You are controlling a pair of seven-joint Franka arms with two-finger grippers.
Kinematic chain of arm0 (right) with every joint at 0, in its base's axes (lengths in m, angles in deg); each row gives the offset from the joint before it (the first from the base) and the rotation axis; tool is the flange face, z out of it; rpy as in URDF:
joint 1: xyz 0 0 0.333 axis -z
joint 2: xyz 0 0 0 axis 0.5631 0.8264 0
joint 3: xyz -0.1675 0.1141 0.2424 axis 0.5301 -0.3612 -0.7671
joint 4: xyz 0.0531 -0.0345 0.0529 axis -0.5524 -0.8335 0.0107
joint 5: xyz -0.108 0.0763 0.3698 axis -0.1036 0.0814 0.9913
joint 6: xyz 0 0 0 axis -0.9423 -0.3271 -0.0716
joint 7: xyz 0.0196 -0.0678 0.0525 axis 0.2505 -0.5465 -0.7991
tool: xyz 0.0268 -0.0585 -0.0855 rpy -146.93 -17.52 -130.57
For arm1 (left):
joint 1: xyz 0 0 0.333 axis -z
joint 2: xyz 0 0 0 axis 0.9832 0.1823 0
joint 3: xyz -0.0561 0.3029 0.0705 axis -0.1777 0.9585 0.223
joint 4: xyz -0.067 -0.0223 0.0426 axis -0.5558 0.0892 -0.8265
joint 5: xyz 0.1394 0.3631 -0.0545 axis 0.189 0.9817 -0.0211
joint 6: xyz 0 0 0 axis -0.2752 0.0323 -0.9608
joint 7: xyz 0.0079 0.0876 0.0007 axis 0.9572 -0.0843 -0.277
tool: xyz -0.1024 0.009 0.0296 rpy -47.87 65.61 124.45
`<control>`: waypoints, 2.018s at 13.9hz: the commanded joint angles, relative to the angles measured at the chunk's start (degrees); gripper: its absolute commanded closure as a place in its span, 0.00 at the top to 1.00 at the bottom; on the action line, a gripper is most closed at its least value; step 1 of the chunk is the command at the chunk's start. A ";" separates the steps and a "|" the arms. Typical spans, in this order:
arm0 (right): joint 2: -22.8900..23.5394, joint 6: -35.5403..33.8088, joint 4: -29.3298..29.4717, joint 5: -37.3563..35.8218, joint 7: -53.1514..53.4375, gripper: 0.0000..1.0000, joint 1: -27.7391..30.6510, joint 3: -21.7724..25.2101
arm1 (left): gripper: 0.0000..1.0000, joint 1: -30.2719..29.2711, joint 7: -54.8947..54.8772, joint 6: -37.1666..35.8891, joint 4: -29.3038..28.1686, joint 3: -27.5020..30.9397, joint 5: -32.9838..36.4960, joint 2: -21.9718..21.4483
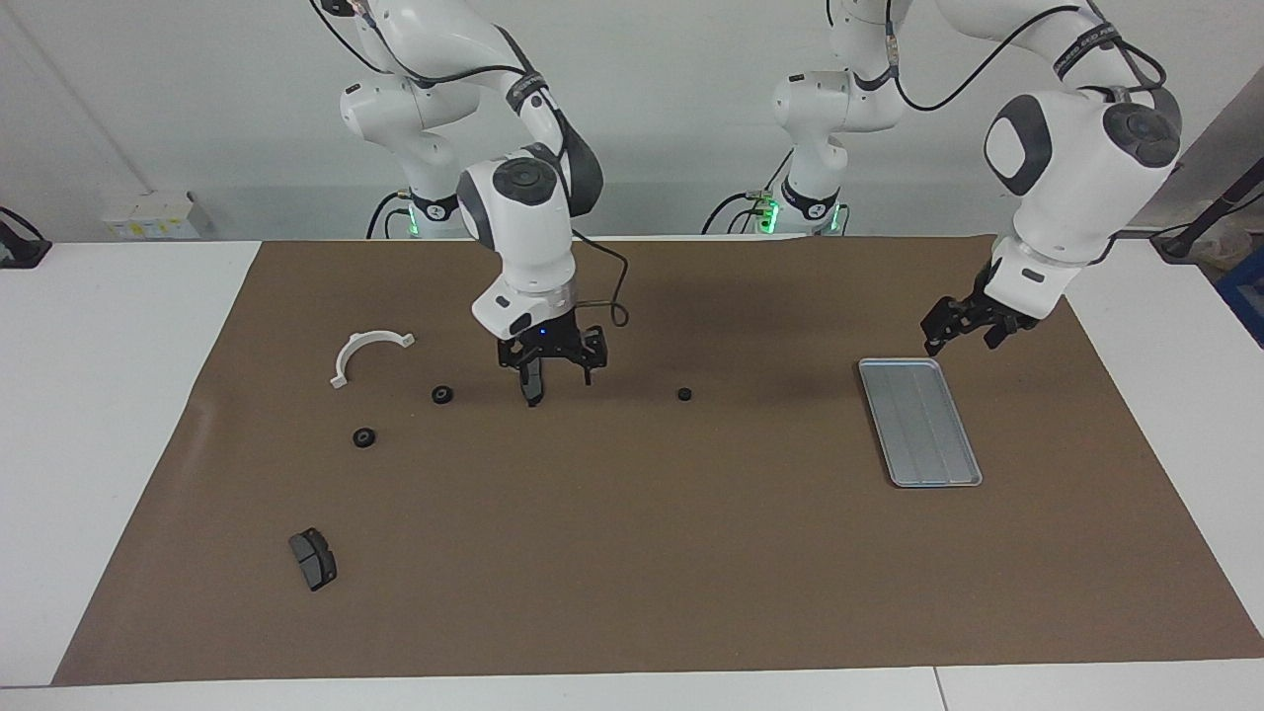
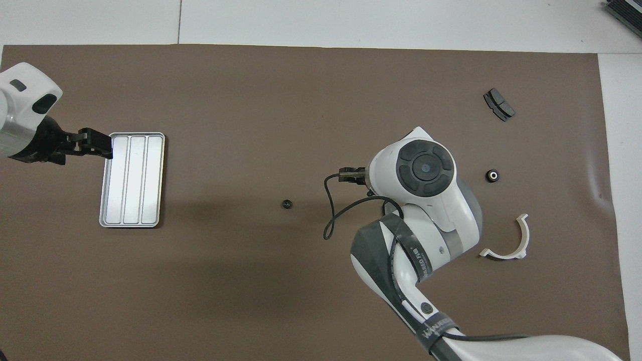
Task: Place bearing gear from tray to pile
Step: 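Retract the left gripper to rest while the right gripper reaches the ring, then grasp and lift the center black ring with the right gripper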
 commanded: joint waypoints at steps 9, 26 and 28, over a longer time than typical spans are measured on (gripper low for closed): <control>21.64 -3.90 24.06 -1.78 16.88 1.00 -11.19 0.15 | 1.00 0.66 -3.43 -4.19 0.02 -0.96 1.13 -4.58; 19.53 1.84 14.47 -1.51 21.02 0.37 -13.57 -0.02 | 1.00 2.33 -5.10 3.38 -10.28 -1.23 5.17 -9.16; 19.18 0.09 14.47 -1.69 20.67 0.16 -13.57 -0.11 | 1.00 2.24 -5.19 3.29 -10.28 -1.23 4.99 -9.16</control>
